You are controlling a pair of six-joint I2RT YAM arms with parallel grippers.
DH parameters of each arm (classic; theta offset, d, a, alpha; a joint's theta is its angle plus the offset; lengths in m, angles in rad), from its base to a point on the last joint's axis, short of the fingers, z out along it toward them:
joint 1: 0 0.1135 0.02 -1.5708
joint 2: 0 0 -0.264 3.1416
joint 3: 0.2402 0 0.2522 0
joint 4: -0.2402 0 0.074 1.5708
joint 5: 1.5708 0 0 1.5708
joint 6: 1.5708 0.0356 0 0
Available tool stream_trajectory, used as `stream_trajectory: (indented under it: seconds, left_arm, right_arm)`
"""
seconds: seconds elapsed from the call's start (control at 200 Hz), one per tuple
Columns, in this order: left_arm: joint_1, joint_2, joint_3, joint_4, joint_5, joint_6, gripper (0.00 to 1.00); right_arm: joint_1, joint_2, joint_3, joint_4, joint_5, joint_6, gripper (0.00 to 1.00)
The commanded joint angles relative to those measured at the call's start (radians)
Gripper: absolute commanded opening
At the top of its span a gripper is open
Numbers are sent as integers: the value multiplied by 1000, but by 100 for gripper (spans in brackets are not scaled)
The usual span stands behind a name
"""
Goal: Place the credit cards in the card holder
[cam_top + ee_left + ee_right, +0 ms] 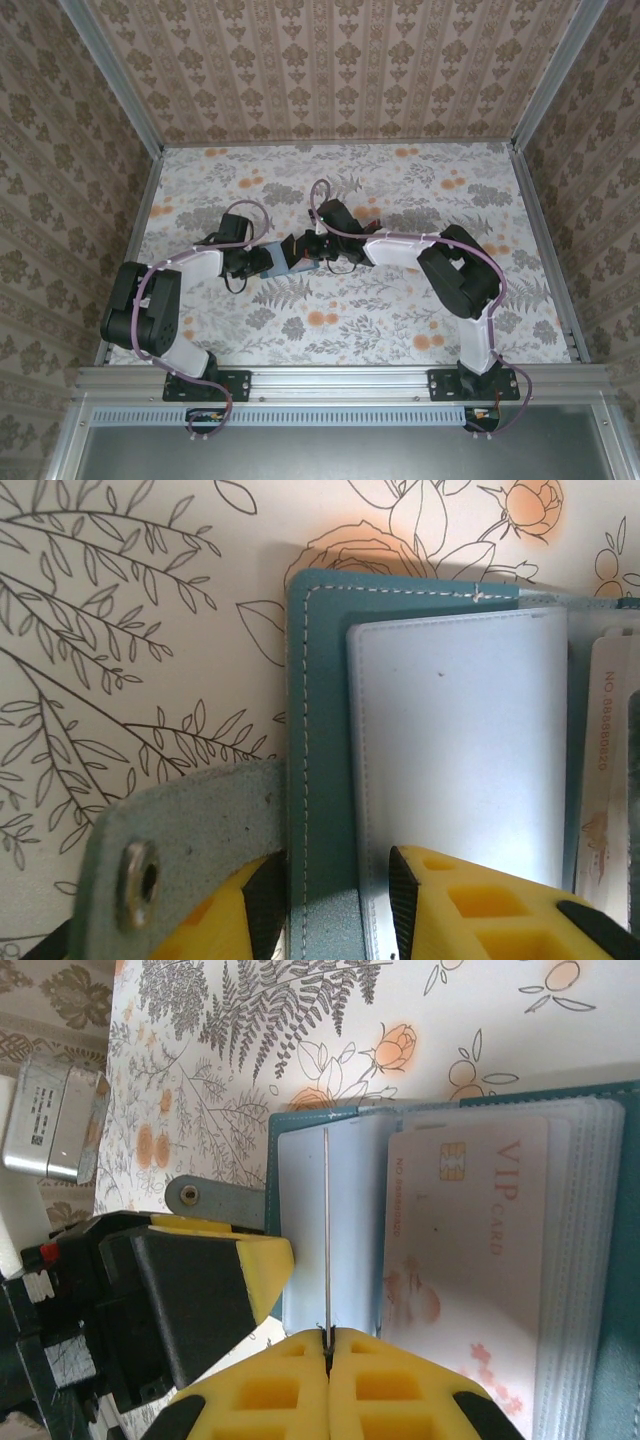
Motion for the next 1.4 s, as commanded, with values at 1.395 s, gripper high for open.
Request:
stream_trajectory:
  seconds: [1.395]
  left_arm:
    - [-39,105,-12,58,-40,22,37]
  right_arm:
    - [25,147,108,-135,126,20,8]
